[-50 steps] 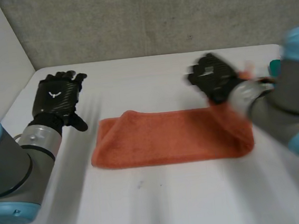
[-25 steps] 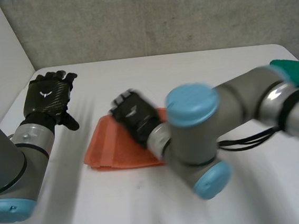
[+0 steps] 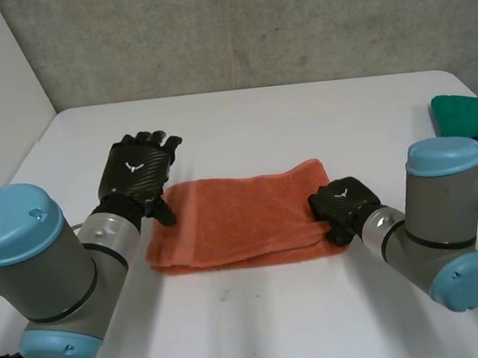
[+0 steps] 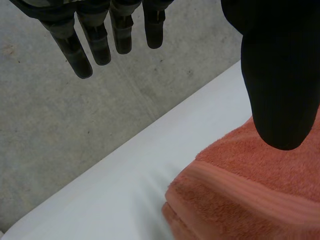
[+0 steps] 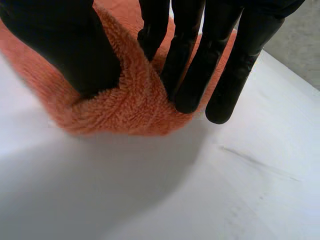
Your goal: Fold the laundry.
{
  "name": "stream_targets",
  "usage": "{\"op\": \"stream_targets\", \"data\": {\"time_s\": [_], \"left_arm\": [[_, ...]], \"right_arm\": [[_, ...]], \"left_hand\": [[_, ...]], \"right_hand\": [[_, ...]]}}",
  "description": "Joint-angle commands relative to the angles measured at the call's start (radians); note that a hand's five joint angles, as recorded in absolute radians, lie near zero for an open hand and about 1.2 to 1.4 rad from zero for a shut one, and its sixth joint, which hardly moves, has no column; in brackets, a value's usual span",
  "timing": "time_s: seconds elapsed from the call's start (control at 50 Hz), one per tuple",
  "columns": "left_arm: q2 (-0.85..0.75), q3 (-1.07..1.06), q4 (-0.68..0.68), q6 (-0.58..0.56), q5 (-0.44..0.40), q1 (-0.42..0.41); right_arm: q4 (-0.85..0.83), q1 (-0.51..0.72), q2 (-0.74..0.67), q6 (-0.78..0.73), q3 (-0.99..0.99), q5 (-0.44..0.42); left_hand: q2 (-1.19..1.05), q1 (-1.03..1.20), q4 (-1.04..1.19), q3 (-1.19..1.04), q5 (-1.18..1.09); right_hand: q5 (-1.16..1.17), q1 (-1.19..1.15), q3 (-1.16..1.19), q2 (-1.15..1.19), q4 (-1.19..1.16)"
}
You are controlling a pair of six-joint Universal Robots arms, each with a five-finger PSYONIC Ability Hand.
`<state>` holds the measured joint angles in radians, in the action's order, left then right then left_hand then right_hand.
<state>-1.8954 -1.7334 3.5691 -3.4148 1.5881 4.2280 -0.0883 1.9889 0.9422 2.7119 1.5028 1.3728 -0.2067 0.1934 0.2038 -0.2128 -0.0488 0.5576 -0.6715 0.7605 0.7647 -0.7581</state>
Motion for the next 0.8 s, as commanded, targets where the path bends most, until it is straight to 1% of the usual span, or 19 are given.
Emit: {"op": "stream_targets", "data": {"time_s": [0.02, 0.1, 0.12, 0.16, 0.18, 0.24, 0.28, 0.32, 0.34, 0.38, 0.4, 0.46, 0.54, 0.56, 0.62, 0.64, 0.7, 0.72, 0.8], "left_arm": [[0.033, -0.020, -0.003, 0.005, 0.000, 0.017], [0.076, -0.032, -0.003, 0.005, 0.000, 0.046], [0.096, -0.035, -0.003, 0.006, 0.000, 0.058], [0.114, -0.038, -0.003, 0.008, 0.000, 0.067], [0.130, -0.043, -0.003, 0.008, 0.001, 0.076], [0.154, -0.048, -0.004, 0.008, 0.015, 0.093], [0.171, -0.049, -0.003, 0.008, 0.049, 0.115], [0.173, -0.049, -0.003, 0.009, 0.075, 0.128], [0.173, -0.049, -0.003, 0.011, 0.091, 0.138], [0.173, -0.049, -0.001, 0.012, 0.099, 0.139], [0.167, -0.048, -0.001, 0.017, 0.102, 0.141], [0.164, -0.041, -0.003, 0.029, 0.102, 0.139], [0.139, -0.029, -0.004, 0.063, 0.098, 0.130], [0.122, -0.020, -0.006, 0.075, 0.095, 0.124], [0.095, 0.001, -0.009, 0.089, 0.084, 0.109], [0.075, 0.015, -0.013, 0.098, 0.070, 0.093], [0.036, 0.035, -0.033, 0.115, 0.035, 0.063], [0.004, 0.052, -0.053, 0.124, 0.000, 0.041], [-0.069, 0.101, -0.122, 0.143, -0.088, -0.003]], "right_arm": [[-0.005, -0.010, -0.013, -0.052, -0.110, 0.023], [-0.008, 0.043, 0.015, -0.132, -0.183, 0.054], [-0.007, 0.101, 0.016, -0.162, -0.232, 0.066], [-0.005, 0.169, 0.006, -0.190, -0.288, 0.075], [-0.004, 0.242, -0.016, -0.214, -0.341, 0.072], [-0.002, 0.327, -0.055, -0.239, -0.404, 0.060], [-0.002, 0.392, -0.098, -0.256, -0.452, 0.040], [-0.005, 0.425, -0.131, -0.259, -0.473, 0.013], [-0.004, 0.450, -0.170, -0.256, -0.489, -0.026], [-0.005, 0.461, -0.201, -0.251, -0.503, -0.056], [-0.005, 0.465, -0.223, -0.245, -0.516, -0.076], [-0.005, 0.465, -0.232, -0.204, -0.530, -0.070], [-0.002, 0.436, -0.226, -0.039, -0.541, 0.024], [0.008, 0.414, -0.220, 0.041, -0.538, 0.075], [0.054, 0.369, -0.201, 0.133, -0.535, 0.127], [0.099, 0.345, -0.189, 0.175, -0.542, 0.135], [0.162, 0.320, -0.184, 0.204, -0.553, 0.121], [0.192, 0.312, -0.187, 0.216, -0.562, 0.114], [0.220, 0.307, -0.209, 0.252, -0.582, 0.083]], "left_hand": [[0.025, -0.012, -0.023, 0.032, 0.042], [0.023, -0.009, -0.020, 0.029, 0.039], [0.025, -0.012, -0.023, 0.032, 0.042], [0.025, -0.012, -0.023, 0.032, 0.042], [0.025, -0.012, -0.023, 0.032, 0.042], [0.025, -0.012, -0.023, 0.032, 0.042], [0.025, -0.012, -0.023, 0.032, 0.042], [0.025, -0.012, -0.023, 0.032, 0.042], [0.025, -0.012, -0.023, 0.032, 0.042], [0.025, -0.012, -0.023, 0.032, 0.042], [0.028, -0.015, -0.026, 0.034, 0.045], [0.025, -0.012, -0.023, 0.032, 0.042], [0.023, -0.009, -0.020, 0.029, 0.039], [0.020, -0.006, -0.017, 0.026, 0.036], [0.011, 0.002, -0.008, 0.017, 0.028], [0.005, 0.008, -0.002, 0.011, 0.022], [0.005, 0.008, -0.002, 0.011, 0.022], [0.002, 0.011, 0.001, 0.008, 0.019], [-0.001, 0.014, 0.004, 0.005, 0.016]], "right_hand": [[0.664, -0.725, 0.636, 0.632, -0.638], [0.664, -0.725, 0.636, 0.632, -0.638], [0.664, -0.725, 0.636, 0.632, -0.638], [0.664, -0.725, 0.636, 0.632, -0.638], [0.664, -0.725, 0.636, 0.632, -0.638], [0.664, -0.725, 0.636, 0.632, -0.638], [0.664, -0.725, 0.636, 0.632, -0.638], [0.664, -0.725, 0.636, 0.632, -0.638], [0.654, -0.714, 0.625, 0.621, -0.628], [0.300, -0.361, 0.272, 0.267, -0.274], [-0.088, 0.028, -0.117, -0.121, 0.114], [-0.555, 0.494, -0.583, -0.587, 0.581], [-0.558, 0.497, -0.586, -0.590, 0.584], [-0.558, 0.497, -0.586, -0.590, 0.584], [-0.558, 0.497, -0.586, -0.590, 0.584], [-0.558, 0.497, -0.586, -0.590, 0.584], [-0.558, 0.497, -0.586, -0.590, 0.584], [-0.558, 0.497, -0.586, -0.590, 0.584], [-0.558, 0.497, -0.586, -0.590, 0.584]]}}
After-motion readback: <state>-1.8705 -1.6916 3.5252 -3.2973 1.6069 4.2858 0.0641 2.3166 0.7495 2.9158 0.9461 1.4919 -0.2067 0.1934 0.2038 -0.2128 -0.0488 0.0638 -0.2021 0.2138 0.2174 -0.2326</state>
